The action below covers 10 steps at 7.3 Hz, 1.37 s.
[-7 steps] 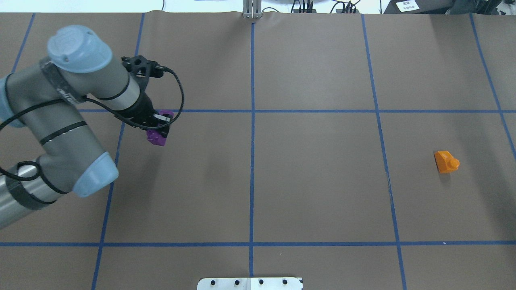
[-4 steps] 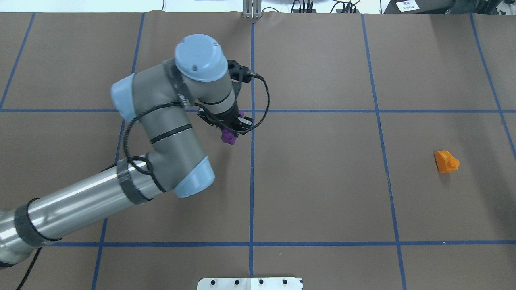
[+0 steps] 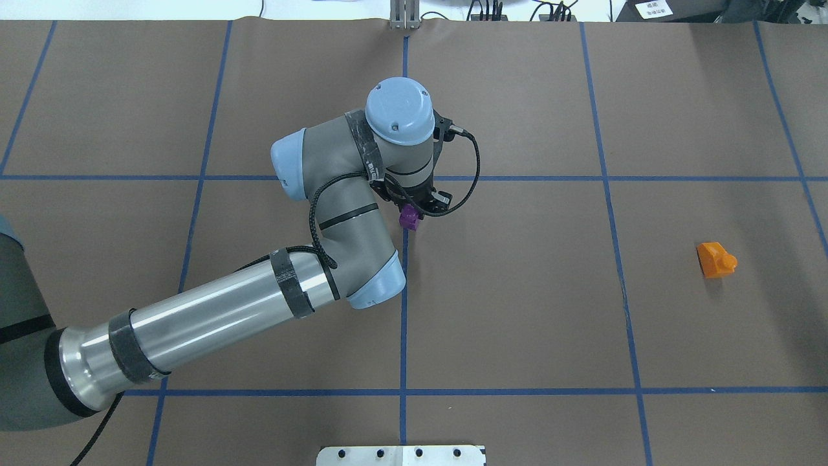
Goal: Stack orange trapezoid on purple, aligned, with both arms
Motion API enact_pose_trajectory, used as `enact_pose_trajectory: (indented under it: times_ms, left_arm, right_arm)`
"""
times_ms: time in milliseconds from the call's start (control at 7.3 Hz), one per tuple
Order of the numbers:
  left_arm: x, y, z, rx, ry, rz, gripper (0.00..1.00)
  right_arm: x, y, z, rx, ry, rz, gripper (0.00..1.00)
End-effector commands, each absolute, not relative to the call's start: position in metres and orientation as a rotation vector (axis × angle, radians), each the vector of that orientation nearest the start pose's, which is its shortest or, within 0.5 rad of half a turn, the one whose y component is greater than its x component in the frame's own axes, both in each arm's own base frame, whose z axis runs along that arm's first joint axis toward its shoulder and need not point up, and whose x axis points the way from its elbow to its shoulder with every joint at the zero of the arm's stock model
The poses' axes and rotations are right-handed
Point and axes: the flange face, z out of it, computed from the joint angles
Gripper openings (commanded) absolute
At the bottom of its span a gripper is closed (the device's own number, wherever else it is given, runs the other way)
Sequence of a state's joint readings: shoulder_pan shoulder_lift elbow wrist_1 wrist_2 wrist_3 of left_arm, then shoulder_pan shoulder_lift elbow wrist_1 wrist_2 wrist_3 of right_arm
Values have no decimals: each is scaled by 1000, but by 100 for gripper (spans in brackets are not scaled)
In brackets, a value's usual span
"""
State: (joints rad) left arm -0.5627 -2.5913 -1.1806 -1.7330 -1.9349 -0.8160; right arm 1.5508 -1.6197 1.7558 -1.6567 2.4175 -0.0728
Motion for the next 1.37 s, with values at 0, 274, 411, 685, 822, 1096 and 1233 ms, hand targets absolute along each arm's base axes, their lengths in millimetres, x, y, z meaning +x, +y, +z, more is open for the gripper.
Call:
enact_pose_trajectory:
  times_ms: [0,274,411,685,822,1096,1233]
  left_arm:
    - [646,-517,159,191,818,320,16]
    - [650,-518,165,182,808,321,41]
    - [649,-518,164,184,811,320,89]
    - [644,-521,157,196,821,316,100]
    - [632,-530,146,212,830,303,100]
    - [610,-544,138,208,819,273,100]
    - [598,-547,130,212,816,263,100]
  right_arm:
    - [49,-472,594,64,-847,-93,100]
    - [48,-472,593,63,-860,-94,100]
    - [48,-472,593,63,-861,-93,100]
    - [46,-473,590,69,-858,-102,100]
    - [39,-473,590,66,-856,-116,100]
    - [1,-465,584,118,-876,-31,100]
    - [-33,-448,587,158,-880,15,100]
